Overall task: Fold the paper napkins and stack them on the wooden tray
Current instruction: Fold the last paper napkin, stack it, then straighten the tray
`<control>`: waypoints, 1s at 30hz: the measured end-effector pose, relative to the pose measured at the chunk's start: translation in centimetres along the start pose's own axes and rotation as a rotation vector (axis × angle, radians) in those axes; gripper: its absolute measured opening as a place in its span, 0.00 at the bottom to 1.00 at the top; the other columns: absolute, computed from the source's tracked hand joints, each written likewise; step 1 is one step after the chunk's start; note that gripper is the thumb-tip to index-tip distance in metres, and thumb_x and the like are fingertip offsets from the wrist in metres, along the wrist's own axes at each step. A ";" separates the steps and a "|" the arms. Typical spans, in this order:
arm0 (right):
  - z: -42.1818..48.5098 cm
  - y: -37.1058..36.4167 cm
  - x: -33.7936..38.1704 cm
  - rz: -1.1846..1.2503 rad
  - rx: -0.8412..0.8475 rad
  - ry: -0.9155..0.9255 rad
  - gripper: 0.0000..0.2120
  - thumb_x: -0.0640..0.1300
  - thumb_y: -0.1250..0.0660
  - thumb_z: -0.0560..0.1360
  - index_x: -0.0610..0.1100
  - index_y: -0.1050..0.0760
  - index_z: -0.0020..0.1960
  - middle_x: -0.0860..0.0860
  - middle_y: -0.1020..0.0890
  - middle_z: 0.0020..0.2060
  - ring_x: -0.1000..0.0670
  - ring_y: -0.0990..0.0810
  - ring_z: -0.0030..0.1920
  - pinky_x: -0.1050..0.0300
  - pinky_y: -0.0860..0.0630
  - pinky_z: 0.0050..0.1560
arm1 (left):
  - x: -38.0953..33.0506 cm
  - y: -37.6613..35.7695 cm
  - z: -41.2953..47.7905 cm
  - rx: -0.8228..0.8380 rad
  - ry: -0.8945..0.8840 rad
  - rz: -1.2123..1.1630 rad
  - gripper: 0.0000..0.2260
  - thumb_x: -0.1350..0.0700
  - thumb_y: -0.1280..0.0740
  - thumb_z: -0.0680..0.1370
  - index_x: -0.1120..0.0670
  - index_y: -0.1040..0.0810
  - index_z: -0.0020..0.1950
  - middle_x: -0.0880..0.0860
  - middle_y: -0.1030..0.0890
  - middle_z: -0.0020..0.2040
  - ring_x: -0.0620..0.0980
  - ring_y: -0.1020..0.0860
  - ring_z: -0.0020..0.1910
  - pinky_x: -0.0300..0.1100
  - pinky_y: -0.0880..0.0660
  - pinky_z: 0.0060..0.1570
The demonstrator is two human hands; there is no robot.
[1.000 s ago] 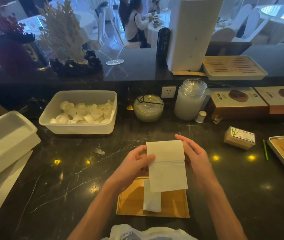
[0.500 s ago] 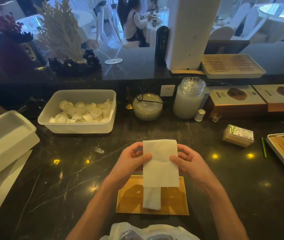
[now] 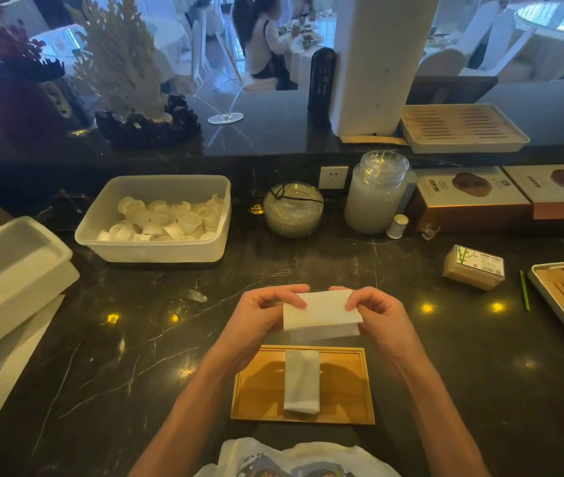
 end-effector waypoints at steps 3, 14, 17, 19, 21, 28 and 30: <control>0.1 0.3 0.1 -0.047 -0.064 0.040 0.20 0.32 0.36 0.79 0.51 0.17 0.36 0.58 0.15 0.45 0.48 0.18 0.56 0.55 0.15 0.45 | 0.2 0.0 -0.1 0.047 -0.013 -0.008 0.18 0.68 0.34 0.80 0.52 0.15 0.35 0.42 0.15 0.58 0.41 0.18 0.60 0.40 0.17 0.48; 0.3 0.5 1.4 -0.137 0.043 0.127 0.15 0.32 0.34 0.78 0.48 0.20 0.39 0.51 0.18 0.47 0.45 0.19 0.55 0.62 0.17 0.39 | 0.5 -0.9 -0.6 0.142 0.162 -0.117 0.21 0.40 0.36 0.79 0.53 0.23 0.63 0.55 0.17 0.60 0.54 0.16 0.59 0.45 0.16 0.49; 0.6 0.1 1.6 -0.183 0.107 0.137 0.14 0.32 0.33 0.78 0.49 0.20 0.39 0.50 0.18 0.48 0.45 0.18 0.55 0.62 0.18 0.38 | 0.8 -1.4 -0.6 0.186 0.187 0.033 0.15 0.41 0.35 0.79 0.46 0.19 0.61 0.48 0.17 0.57 0.47 0.17 0.58 0.41 0.17 0.51; 0.8 0.0 1.8 -0.212 0.130 0.138 0.15 0.35 0.32 0.78 0.53 0.19 0.40 0.53 0.18 0.47 0.47 0.17 0.54 0.63 0.18 0.39 | 1.2 -1.4 -0.5 0.206 0.190 0.050 0.11 0.44 0.33 0.80 0.45 0.18 0.59 0.46 0.17 0.54 0.45 0.17 0.57 0.40 0.17 0.50; 1.0 -0.1 1.9 -0.218 0.121 0.129 0.11 0.43 0.33 0.80 0.58 0.18 0.46 0.59 0.17 0.46 0.52 0.17 0.52 0.63 0.17 0.40 | 1.4 -1.4 -0.5 0.204 0.186 0.059 0.10 0.46 0.31 0.80 0.46 0.18 0.59 0.44 0.16 0.52 0.44 0.17 0.56 0.39 0.17 0.49; 1.0 -1.7 -0.3 0.139 0.118 -0.148 0.29 0.69 0.31 0.68 0.55 0.24 0.64 0.52 0.13 0.51 0.49 0.13 0.51 0.57 0.17 0.42 | 2.5 -0.9 0.1 -0.115 0.114 -0.035 0.10 0.49 0.29 0.79 0.49 0.20 0.59 0.49 0.15 0.54 0.47 0.15 0.53 0.41 0.16 0.46; 0.6 -2.4 -1.4 0.076 0.087 -0.132 0.30 0.64 0.26 0.67 0.57 0.27 0.65 0.55 0.14 0.52 0.52 0.13 0.51 0.58 0.17 0.43 | 2.7 -0.9 0.0 -0.192 0.096 -0.044 0.10 0.50 0.29 0.79 0.49 0.21 0.59 0.49 0.15 0.55 0.47 0.15 0.53 0.43 0.15 0.47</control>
Point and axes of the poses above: each hand's wrist, its own z-axis towards the middle knuckle, its own y-axis out of the back of the hand, x = y × z, the point moved 5 cm from there along z, towards the middle knuckle
